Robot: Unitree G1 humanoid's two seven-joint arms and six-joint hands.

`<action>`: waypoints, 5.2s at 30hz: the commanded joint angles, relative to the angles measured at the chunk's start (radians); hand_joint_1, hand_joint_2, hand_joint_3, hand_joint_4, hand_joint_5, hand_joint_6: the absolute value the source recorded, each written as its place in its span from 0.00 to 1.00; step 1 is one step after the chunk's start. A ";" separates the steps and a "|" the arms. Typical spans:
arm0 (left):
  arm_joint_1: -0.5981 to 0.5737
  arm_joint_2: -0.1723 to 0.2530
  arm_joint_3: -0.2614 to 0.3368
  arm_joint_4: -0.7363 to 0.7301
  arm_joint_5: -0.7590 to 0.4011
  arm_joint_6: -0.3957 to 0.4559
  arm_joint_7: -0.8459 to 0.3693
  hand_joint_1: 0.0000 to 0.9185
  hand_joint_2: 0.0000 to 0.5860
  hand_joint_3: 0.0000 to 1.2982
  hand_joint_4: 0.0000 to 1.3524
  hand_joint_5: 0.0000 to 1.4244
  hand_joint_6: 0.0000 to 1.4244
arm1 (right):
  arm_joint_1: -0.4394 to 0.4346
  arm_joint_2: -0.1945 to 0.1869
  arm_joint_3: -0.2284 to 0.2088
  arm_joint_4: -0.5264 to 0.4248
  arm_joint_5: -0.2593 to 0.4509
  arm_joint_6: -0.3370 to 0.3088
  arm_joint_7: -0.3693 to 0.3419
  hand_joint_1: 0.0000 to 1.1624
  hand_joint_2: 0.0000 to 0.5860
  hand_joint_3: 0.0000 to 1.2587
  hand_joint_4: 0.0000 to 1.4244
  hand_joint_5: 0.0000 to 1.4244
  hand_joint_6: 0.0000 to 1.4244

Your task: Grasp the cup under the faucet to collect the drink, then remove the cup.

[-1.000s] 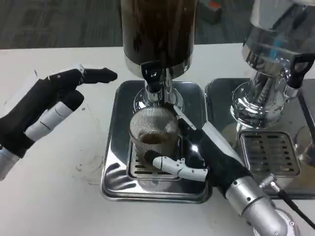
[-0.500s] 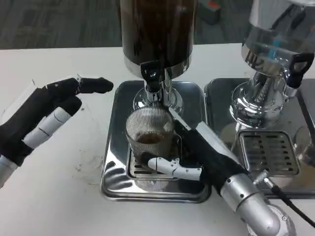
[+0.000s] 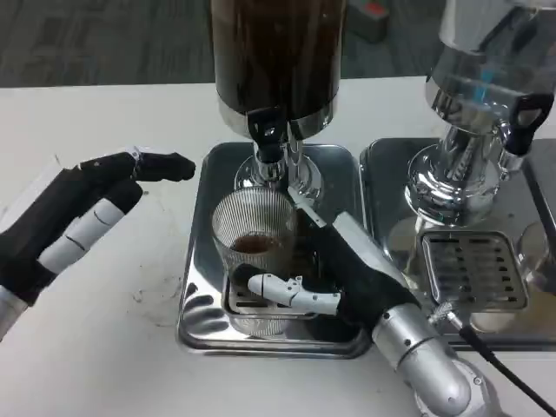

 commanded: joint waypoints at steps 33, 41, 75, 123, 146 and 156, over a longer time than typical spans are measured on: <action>0.058 0.040 0.013 -0.041 0.010 0.045 0.008 0.00 0.26 0.36 0.28 0.23 0.19 | -0.096 0.038 0.002 0.255 0.029 -0.186 -0.060 0.45 0.33 0.21 0.19 0.23 0.25; 0.061 0.043 0.015 -0.041 0.009 0.046 0.007 0.00 0.26 0.36 0.29 0.23 0.20 | -0.083 0.046 0.019 0.250 0.002 -0.188 -0.107 0.47 0.34 0.28 0.25 0.29 0.32; 0.036 0.044 0.007 -0.014 0.012 0.042 -0.003 0.00 0.25 0.33 0.28 0.23 0.21 | -0.002 0.049 -0.023 0.230 -0.078 -0.277 -0.381 0.49 0.37 0.37 0.37 0.42 0.47; -0.018 0.025 -0.009 0.055 0.018 0.018 -0.015 0.00 0.24 0.32 0.28 0.23 0.21 | 0.132 0.028 -0.118 -0.005 -0.134 -0.208 -0.430 0.49 0.41 0.42 0.41 0.47 0.54; -0.021 0.010 -0.024 0.084 0.038 -0.003 -0.003 0.00 0.24 0.32 0.28 0.22 0.21 | 0.196 0.005 -0.165 -0.130 -0.136 -0.142 -0.405 0.60 0.40 0.42 0.40 0.49 0.56; 0.006 0.002 -0.038 0.069 0.069 -0.052 0.008 0.00 0.24 0.31 0.28 0.22 0.21 | 0.260 -0.013 -0.185 -0.215 -0.126 -0.113 -0.378 0.60 0.40 0.42 0.40 0.49 0.56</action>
